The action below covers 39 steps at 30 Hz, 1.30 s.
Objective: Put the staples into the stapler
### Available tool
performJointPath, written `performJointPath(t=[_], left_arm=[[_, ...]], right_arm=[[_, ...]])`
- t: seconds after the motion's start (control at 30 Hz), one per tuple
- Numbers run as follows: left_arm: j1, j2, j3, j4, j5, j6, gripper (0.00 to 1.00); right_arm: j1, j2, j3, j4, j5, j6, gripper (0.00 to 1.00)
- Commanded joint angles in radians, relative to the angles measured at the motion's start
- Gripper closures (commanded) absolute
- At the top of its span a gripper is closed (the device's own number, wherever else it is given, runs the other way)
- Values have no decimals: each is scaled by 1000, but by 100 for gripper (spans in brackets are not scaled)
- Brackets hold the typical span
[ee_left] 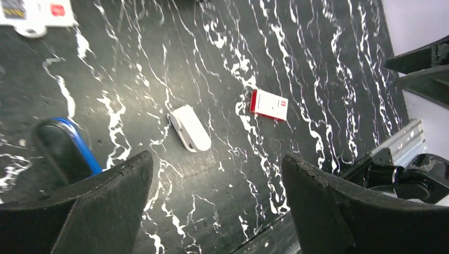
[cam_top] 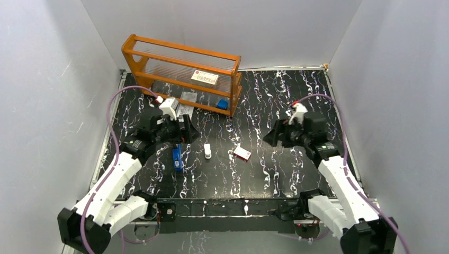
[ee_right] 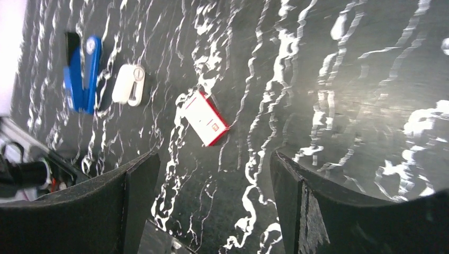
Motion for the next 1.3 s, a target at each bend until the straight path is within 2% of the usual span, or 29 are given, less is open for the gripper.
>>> performJointPath(t=[0.0,0.13,0.23,0.43,0.63,0.77,0.97,1.03,1.17,1.27], left_arm=[[-52,64,13,19,10,-60,13],[-61,88,-3,-5,-79,-141,16],[-63,73,-32,-6,-108,-191,16],[-63,3,-60,-44,-188,-306,18],[-63,-80,-86,-142,-374,-416,19],[-63,-136,-114,-165,-405,-446,19],[-63,-152,-144,-165,-375,-469,19],[-63,-153,-154,-166,-366,-475,19],[-63,-161,-180,-159,-347,-483,19],[-63,-153,-191,-146,-309,-477,18]], right_arm=[[267,37,-27,175,234,53,16],[528,169,-12,218,492,117,19],[697,301,32,264,623,142,20],[930,658,274,270,810,142,19],[988,939,530,200,830,192,19],[994,1035,642,102,876,244,23],[995,1088,687,70,860,246,42],[995,1106,711,32,848,254,44],[996,1142,768,-63,856,296,62],[996,1135,772,-81,841,315,71]])
